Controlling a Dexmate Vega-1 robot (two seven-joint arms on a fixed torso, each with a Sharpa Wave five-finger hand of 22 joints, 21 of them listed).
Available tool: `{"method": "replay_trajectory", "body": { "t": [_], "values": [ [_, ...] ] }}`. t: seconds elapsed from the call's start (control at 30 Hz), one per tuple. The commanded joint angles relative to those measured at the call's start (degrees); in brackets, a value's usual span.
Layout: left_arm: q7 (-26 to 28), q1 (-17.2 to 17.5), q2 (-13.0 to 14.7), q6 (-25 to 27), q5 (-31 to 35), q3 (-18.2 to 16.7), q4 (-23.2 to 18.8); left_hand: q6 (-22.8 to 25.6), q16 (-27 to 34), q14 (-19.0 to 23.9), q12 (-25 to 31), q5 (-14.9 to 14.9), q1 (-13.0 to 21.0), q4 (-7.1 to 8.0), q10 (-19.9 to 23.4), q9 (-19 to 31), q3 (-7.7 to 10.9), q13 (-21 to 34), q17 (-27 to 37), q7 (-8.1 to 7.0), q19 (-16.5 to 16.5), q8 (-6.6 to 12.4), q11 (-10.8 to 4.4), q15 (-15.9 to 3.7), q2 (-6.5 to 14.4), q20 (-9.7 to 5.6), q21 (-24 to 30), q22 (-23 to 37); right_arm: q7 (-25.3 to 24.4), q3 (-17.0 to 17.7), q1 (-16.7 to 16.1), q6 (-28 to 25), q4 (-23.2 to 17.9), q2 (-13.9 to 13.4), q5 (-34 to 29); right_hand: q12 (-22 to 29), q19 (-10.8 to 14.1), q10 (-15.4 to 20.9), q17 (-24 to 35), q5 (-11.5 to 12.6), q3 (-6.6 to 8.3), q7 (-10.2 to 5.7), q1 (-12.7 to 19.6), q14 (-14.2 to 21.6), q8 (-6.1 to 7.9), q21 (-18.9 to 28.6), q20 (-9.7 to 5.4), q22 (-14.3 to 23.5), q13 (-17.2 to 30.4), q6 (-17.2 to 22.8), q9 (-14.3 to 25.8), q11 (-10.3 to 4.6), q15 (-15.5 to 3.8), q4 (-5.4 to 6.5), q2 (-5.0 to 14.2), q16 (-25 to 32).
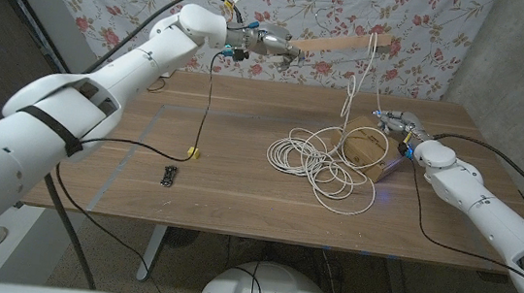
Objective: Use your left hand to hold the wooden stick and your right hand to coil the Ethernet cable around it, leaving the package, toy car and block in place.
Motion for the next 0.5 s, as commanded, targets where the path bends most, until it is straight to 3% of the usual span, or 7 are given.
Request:
{"method": "replay_trajectory", "body": {
  "t": [0.03,0.2,0.5],
  "values": [
    [-0.75,-1.48,-1.55,0.0,0.48,0.89,3.89,-0.27,27.81,0.2,0.44,0.02,0.08,0.11,0.49,-0.01,0.31,0.08,14.91,0.06,-0.05,0.04,-0.25,-0.34,0.43,-0.12,0.34,0.1,6.84,6.96,-8.92,17.18,-6.42,-1.16,9.59,0.23,-0.31,-0.35,0.2,0.35,-0.21,4.73,0.37,0.39,0.42,0.42,-6.08,0.02,0.29,6.21,0.23,0.34,-5.38,0.36,0.42,-0.18],
    [-1.05,-1.98,-2.09,-0.14,0.64,1.2,4.92,-0.32,27.83,0.26,0.42,0.01,0.06,0.12,0.45,-0.12,0.32,0.08,14.9,0.2,-0.05,0.1,-0.21,-0.29,0.45,-0.14,0.33,0.07,11.83,7.91,-9.54,21.51,-9.02,-2.47,10.49,0.27,-0.38,-0.27,0.21,0.35,-0.3,4.67,0.44,0.4,0.45,0.56,-6.22,0.01,0.29,6.22,0.31,0.24,-5.4,0.41,0.46,-0.19],
    [-0.6,-2.05,-2.51,-0.49,0.83,1.3,5.07,-0.35,27.82,0.23,0.44,-0.01,0.04,0.14,0.48,-0.35,0.33,0.08,14.9,0.22,-0.02,0.15,-0.14,-0.52,0.5,-0.16,0.34,0.05,19.4,8.06,-8.59,23.28,-13.35,-5.33,11.3,0.35,-0.5,-0.18,0.22,0.36,-0.38,4.49,0.63,0.44,0.47,0.8,-6.31,-0.01,0.32,6.13,0.47,0.14,-5.48,0.45,0.62,-0.2]
  ]
}}
